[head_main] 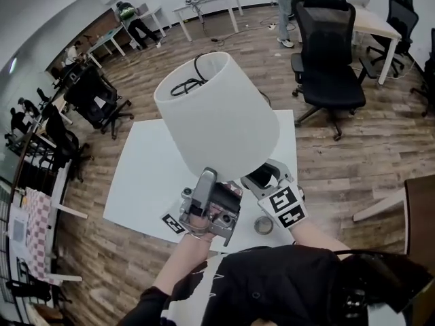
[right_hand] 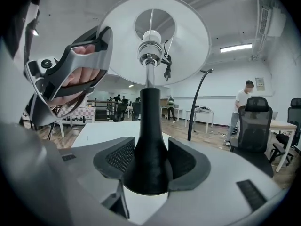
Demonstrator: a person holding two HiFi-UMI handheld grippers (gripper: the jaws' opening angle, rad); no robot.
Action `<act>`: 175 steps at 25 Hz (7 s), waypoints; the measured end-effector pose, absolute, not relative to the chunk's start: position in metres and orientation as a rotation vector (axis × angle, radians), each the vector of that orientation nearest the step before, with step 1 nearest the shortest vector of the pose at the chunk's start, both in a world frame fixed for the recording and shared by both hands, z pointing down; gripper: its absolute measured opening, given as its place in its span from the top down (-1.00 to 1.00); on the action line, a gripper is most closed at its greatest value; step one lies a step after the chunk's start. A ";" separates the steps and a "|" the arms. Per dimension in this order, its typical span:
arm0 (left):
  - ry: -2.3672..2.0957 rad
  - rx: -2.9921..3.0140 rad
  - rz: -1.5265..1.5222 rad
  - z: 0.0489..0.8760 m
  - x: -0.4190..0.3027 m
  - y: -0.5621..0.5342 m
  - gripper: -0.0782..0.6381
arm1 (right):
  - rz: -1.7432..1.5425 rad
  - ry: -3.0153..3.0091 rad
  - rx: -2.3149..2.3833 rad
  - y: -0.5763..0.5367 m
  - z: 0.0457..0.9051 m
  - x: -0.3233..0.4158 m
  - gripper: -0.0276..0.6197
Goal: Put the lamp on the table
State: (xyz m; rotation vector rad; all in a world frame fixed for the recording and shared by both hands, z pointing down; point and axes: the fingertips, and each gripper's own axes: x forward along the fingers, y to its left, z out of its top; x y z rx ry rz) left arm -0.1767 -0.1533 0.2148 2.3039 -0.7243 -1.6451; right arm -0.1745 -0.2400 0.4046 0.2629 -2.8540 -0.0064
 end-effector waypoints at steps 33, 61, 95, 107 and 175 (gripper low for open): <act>-0.805 2.208 -1.466 0.286 -0.159 -0.217 0.74 | 0.146 -2.834 0.232 -0.280 0.485 -0.162 0.19; -0.785 2.188 -1.399 0.313 -0.151 -0.227 0.74 | 0.179 -2.782 0.286 -0.278 0.515 -0.150 0.19; -0.782 2.132 -1.415 0.320 -0.153 -0.225 0.74 | 0.219 -2.756 0.242 -0.273 0.524 -0.145 0.19; -0.752 2.142 -1.409 0.319 -0.148 -0.222 0.74 | 0.221 -2.710 0.241 -0.269 0.529 -0.132 0.18; -0.751 2.086 -1.249 0.328 -0.147 -0.216 0.69 | 0.516 -2.553 0.941 -0.215 0.483 0.031 0.82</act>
